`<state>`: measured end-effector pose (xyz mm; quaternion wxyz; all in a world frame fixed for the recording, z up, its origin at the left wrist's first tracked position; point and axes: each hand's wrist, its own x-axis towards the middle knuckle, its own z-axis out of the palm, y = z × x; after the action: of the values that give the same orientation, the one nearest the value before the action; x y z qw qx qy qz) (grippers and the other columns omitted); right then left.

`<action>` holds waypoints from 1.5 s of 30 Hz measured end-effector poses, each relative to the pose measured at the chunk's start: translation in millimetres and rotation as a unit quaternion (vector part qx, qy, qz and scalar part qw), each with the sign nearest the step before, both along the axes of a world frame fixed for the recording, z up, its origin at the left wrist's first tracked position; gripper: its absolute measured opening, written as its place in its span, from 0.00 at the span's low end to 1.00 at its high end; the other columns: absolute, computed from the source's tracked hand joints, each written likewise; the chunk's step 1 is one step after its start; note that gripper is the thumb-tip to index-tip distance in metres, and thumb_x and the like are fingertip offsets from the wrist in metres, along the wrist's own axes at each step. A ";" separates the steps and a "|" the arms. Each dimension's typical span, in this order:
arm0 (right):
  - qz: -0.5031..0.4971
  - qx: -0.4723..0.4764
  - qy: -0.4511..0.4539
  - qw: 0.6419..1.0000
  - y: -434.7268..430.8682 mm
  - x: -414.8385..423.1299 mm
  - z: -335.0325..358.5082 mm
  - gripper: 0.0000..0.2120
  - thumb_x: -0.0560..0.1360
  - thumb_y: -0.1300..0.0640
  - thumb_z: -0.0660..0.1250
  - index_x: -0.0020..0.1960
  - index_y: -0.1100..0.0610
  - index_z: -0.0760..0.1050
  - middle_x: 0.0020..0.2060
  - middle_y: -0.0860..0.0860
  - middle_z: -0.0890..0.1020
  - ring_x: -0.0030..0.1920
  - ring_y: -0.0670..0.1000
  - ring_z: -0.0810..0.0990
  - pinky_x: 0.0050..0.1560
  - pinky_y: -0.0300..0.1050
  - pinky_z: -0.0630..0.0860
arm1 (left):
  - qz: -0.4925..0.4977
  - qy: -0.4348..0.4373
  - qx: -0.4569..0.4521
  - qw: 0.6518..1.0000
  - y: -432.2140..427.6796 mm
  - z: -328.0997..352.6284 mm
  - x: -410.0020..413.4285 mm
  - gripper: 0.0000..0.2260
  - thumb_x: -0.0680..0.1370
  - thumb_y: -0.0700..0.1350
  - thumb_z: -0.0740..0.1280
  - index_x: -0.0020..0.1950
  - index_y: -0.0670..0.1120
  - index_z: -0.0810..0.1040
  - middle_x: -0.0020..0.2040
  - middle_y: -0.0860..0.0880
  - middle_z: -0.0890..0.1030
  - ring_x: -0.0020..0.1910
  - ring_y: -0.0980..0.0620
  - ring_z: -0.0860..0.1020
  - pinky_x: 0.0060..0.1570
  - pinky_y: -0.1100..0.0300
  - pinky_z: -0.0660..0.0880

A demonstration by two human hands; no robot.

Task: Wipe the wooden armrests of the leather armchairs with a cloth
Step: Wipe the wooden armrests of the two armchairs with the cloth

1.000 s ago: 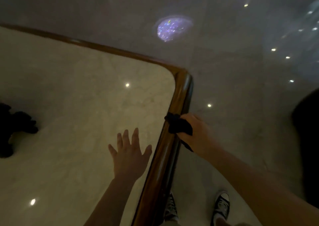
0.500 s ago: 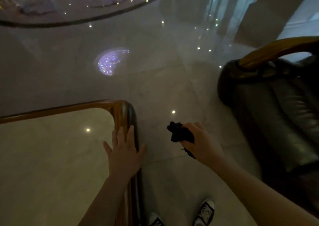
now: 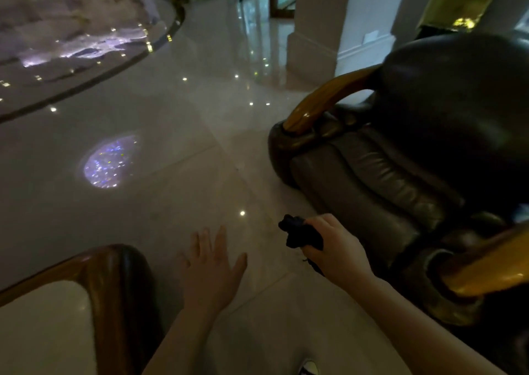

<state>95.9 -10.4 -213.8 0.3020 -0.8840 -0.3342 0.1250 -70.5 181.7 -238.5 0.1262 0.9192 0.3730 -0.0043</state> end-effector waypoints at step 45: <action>-0.614 0.175 0.141 0.756 -391.6 252.9 -104.9 0.17 0.74 0.56 0.72 0.56 0.39 0.73 0.54 0.41 0.74 0.53 0.41 0.76 0.47 0.36 0.71 | -0.592 0.086 -0.036 0.801 -377.2 -132.7 510.7 0.35 0.74 0.70 0.46 0.78 0.60 0.39 0.82 0.49 0.46 0.79 0.49 0.40 0.75 0.39 0.40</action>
<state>348.8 -402.0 -318.6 0.5072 -0.8034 0.3110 -0.0244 440.2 -195.6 -371.2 0.0994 0.9519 -0.2343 -0.1707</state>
